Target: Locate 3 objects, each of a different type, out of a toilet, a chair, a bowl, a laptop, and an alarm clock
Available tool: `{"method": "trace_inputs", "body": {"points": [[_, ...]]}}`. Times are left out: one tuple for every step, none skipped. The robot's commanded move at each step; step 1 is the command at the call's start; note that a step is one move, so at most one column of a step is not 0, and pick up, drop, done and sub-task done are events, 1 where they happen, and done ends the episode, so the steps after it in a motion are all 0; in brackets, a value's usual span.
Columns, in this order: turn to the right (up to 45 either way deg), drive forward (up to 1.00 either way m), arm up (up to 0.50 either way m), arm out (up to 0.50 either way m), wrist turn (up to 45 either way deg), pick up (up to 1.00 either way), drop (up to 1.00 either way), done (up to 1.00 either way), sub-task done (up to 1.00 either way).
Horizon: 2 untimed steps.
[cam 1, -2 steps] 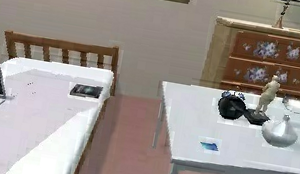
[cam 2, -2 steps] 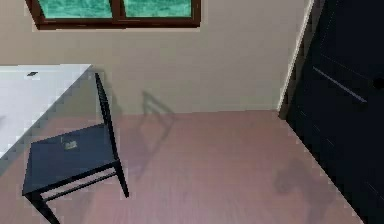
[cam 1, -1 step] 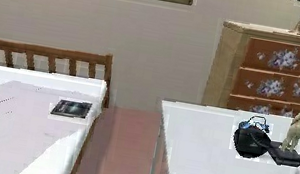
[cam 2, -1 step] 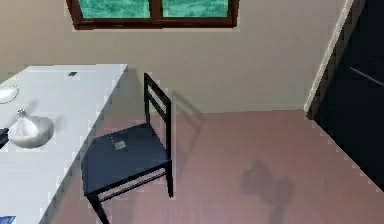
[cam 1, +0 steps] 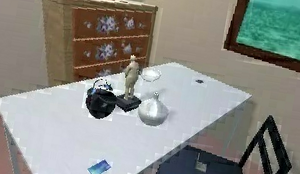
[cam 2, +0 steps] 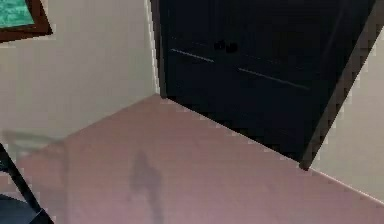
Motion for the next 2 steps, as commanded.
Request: {"method": "trace_inputs", "body": {"points": [[21.0, 0.0, 0.0, 0.0, 0.0, 0.0, 0.0, 0.0, 0.0], [0.0, 0.0, 0.0, 0.0, 0.0, 0.0, 0.0, 1.0, 0.0]]}}
